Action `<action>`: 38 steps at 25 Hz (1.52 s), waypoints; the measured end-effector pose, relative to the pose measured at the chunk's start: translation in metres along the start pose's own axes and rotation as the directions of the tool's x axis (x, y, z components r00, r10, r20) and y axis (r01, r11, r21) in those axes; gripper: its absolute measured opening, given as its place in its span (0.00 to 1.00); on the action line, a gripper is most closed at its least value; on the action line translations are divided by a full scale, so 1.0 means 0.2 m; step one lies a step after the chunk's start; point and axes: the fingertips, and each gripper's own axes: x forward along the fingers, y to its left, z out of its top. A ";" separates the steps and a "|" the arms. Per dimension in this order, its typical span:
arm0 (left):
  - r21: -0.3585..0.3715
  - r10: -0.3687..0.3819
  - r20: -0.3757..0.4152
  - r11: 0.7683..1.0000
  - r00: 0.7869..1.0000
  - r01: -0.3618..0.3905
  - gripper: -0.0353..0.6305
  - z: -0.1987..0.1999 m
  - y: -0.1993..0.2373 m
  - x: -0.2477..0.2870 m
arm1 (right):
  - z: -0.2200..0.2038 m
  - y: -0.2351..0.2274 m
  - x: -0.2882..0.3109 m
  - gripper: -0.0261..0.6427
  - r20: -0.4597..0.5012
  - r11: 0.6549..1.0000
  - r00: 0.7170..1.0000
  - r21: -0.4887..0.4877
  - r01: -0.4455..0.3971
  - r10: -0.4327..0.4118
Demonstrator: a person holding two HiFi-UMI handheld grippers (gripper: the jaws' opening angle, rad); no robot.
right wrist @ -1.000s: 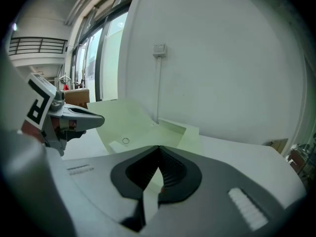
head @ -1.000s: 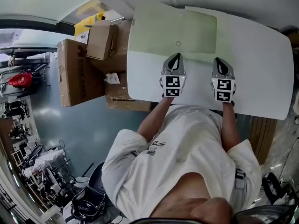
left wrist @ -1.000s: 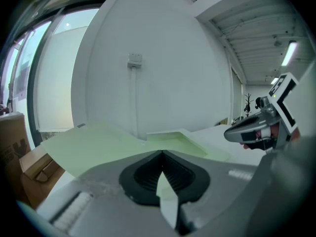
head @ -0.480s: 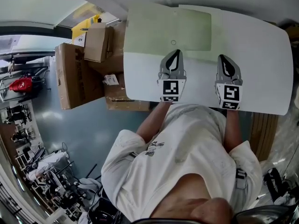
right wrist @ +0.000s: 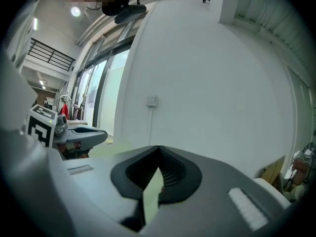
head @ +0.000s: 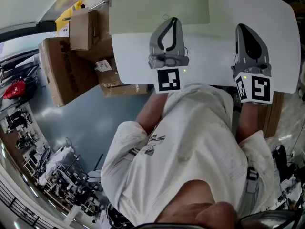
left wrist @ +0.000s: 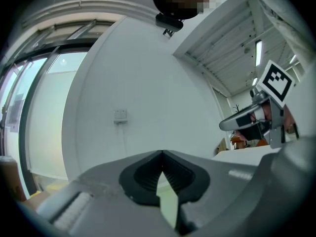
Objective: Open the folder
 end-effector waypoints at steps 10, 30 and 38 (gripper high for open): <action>0.013 -0.018 0.158 1.000 0.987 0.016 0.05 0.24 0.00 -0.03 | 0.15 0.02 -0.07 0.04 0.105 0.998 0.994 -0.042 0.041 -0.036; 0.009 -0.025 0.277 1.000 0.960 0.024 0.05 0.34 0.00 -0.10 | 0.24 0.12 -0.12 0.04 0.306 0.990 0.947 -0.065 0.126 -0.100; -0.041 -0.015 0.267 0.999 0.964 0.027 0.05 0.33 0.02 -0.09 | 0.24 0.15 -0.11 0.04 0.294 0.990 0.952 -0.084 0.109 -0.080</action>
